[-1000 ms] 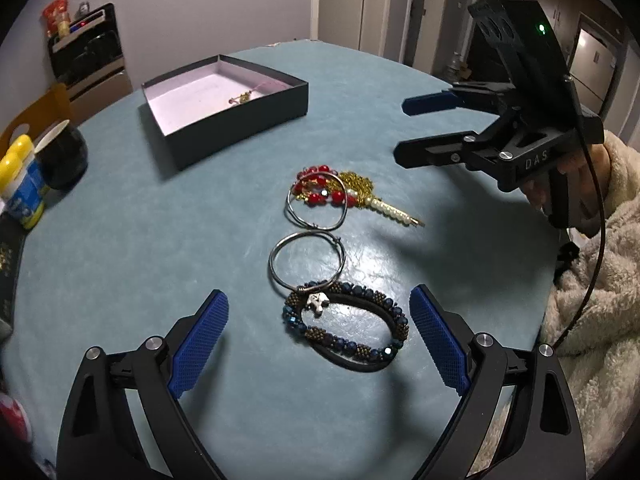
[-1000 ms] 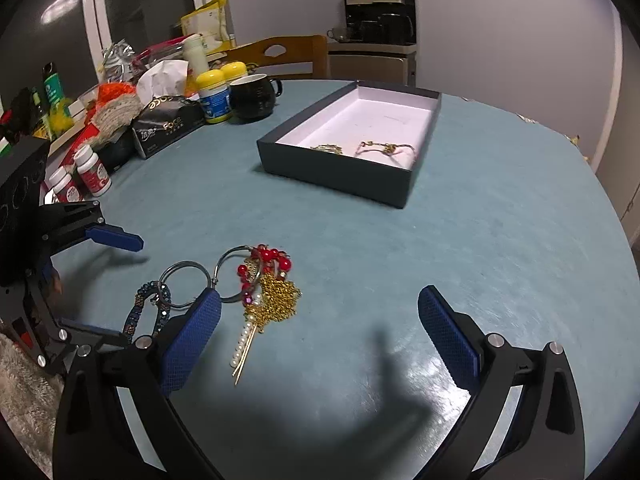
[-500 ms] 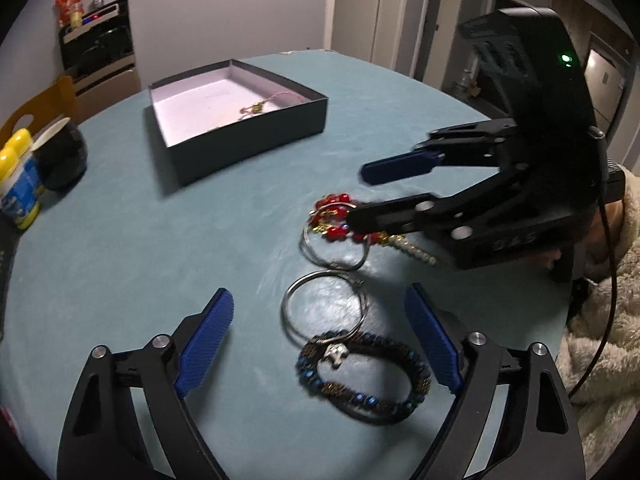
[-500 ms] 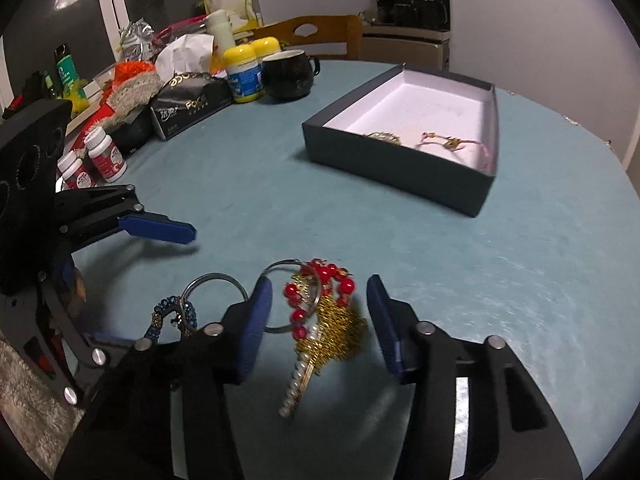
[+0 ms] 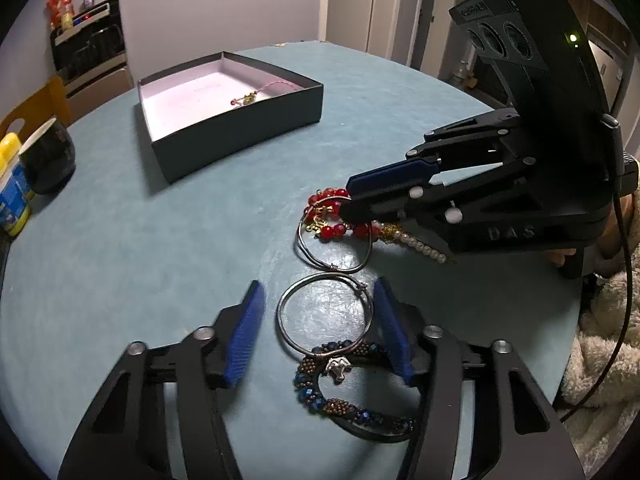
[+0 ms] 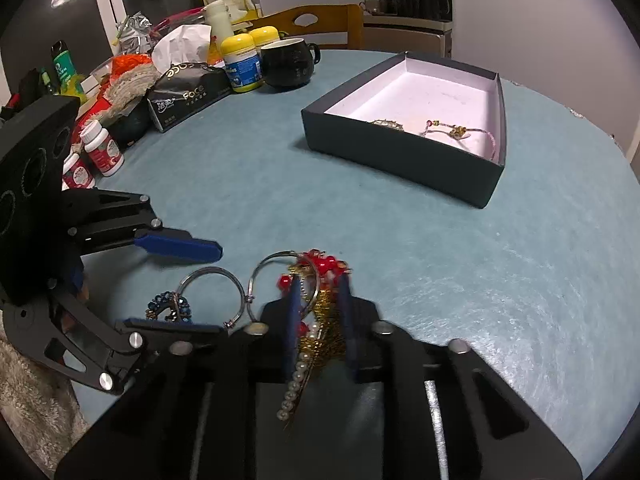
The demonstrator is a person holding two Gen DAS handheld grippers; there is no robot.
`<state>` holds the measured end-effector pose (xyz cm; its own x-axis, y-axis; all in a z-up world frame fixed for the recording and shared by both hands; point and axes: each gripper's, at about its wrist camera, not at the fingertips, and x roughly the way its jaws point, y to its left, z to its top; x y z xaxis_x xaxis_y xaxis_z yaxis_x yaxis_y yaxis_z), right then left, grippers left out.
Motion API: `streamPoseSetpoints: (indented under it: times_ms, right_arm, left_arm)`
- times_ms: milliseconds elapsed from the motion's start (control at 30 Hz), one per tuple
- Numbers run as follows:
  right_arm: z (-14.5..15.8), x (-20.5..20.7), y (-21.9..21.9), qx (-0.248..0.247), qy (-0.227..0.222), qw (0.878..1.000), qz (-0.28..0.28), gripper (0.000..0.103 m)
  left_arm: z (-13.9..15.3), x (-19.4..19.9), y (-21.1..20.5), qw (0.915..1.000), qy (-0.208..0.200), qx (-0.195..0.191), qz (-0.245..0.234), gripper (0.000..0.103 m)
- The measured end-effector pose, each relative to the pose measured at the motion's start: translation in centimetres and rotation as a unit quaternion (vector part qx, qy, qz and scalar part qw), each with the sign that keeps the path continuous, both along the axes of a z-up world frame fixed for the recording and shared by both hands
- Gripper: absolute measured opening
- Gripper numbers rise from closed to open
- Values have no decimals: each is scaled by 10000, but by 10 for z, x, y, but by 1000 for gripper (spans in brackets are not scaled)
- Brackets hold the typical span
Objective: Organize jewelry
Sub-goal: 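Grasp a silver bangle with the left tool while the right tool grasps another bangle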
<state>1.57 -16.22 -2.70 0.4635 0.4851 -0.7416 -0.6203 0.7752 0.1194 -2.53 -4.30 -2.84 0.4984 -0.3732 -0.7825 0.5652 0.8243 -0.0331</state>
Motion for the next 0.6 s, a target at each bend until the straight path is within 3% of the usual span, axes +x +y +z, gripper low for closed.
streamPoseSetpoints:
  times_ms: [133, 600]
  right_arm:
    - [1, -1, 0, 47, -16, 10000, 40, 4]
    - [22, -5, -11, 198, -448, 9988, -72, 4]
  left_arm:
    - [0, -2, -4, 9999, -59, 83, -63, 51]
    - [15, -6, 1, 9996, -283, 53, -21, 50]
